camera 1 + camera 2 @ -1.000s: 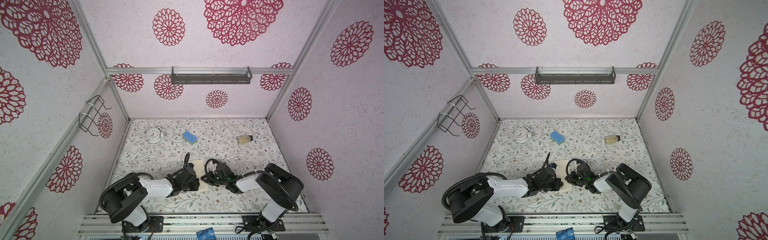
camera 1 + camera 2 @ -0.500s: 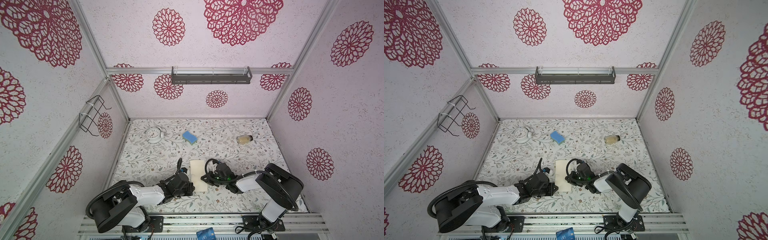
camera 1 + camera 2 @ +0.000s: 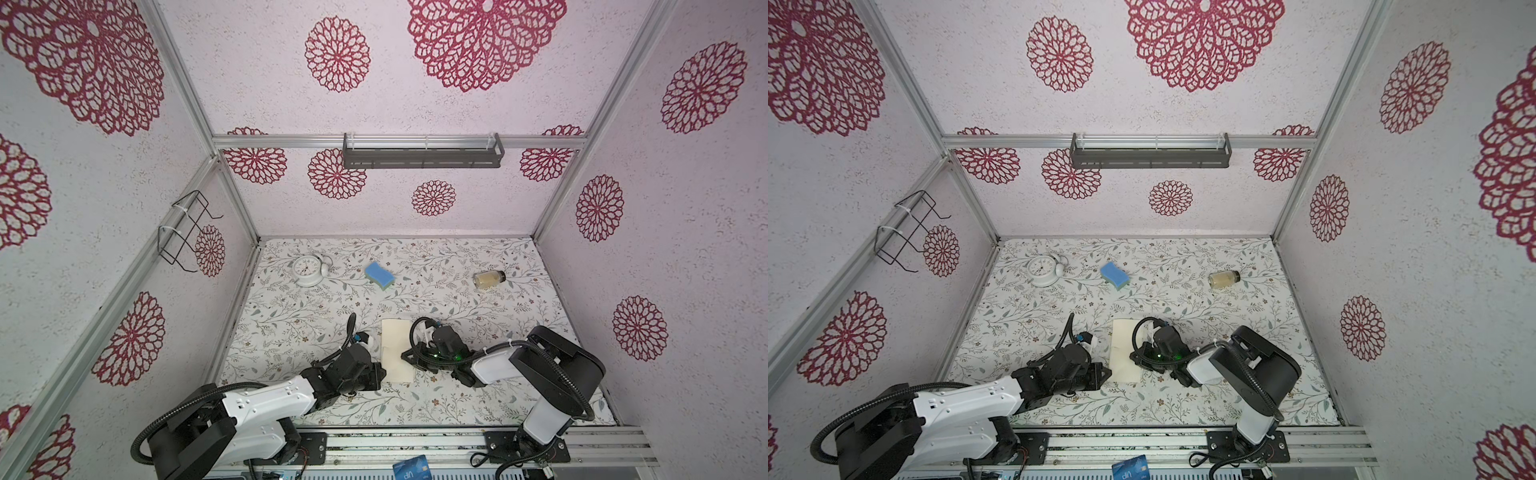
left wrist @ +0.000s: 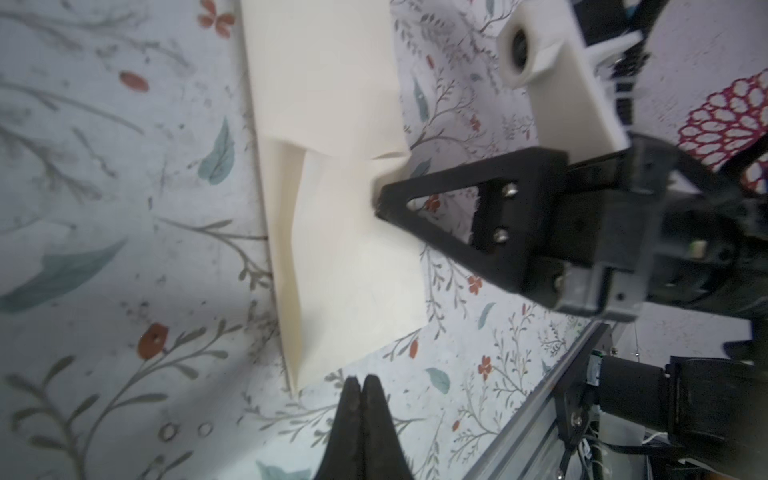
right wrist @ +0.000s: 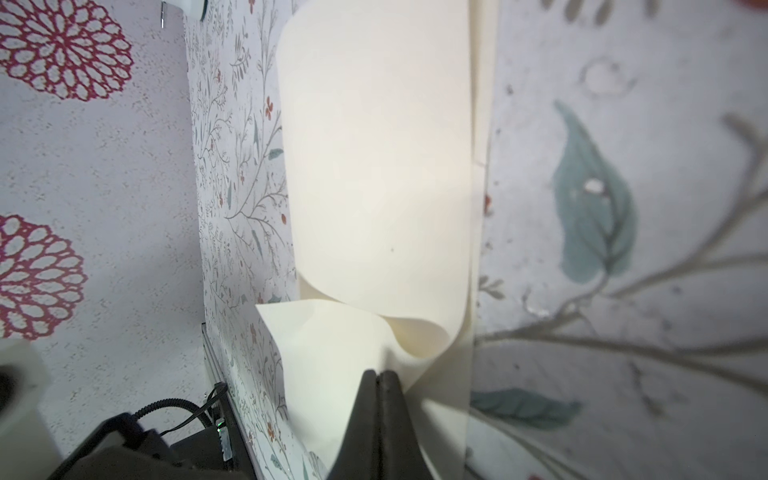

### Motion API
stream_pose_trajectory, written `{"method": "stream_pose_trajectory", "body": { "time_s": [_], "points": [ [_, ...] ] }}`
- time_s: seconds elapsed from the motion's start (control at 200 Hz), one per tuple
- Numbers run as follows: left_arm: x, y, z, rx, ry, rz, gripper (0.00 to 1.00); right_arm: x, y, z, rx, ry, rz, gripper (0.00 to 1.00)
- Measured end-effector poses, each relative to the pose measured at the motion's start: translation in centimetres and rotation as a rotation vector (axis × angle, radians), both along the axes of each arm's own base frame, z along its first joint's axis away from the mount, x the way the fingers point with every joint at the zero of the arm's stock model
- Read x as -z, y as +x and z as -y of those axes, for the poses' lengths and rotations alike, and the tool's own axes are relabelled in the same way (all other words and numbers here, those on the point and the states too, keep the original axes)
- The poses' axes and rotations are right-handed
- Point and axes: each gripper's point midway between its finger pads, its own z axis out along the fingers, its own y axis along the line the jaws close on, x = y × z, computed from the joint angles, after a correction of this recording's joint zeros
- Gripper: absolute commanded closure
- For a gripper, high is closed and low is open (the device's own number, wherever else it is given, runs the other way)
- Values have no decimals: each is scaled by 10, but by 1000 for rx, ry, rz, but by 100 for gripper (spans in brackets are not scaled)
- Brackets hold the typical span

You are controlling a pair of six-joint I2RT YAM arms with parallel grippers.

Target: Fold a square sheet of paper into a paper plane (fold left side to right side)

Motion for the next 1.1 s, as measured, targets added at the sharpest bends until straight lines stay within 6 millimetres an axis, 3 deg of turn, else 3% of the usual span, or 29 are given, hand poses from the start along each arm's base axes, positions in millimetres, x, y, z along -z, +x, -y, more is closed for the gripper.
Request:
{"method": "stream_pose_trajectory", "body": {
  "time_s": [0.105,0.435,0.771,0.941,1.101],
  "points": [
    [-2,7,9,11,8,9,100,0,0,0,0,1,1,100],
    [46,15,14,30,129,-57,100,0,0,0,1,0,1,100],
    [48,17,17,5,38,-18,100,1,4,7,2,1,-22,100],
    [48,18,18,-7,-3,-8,100,1,23,27,49,-16,-32,100],
    [47,18,22,-2,-22,-6,100,0,44,61,125,-62,-27,100]
  ]
}}
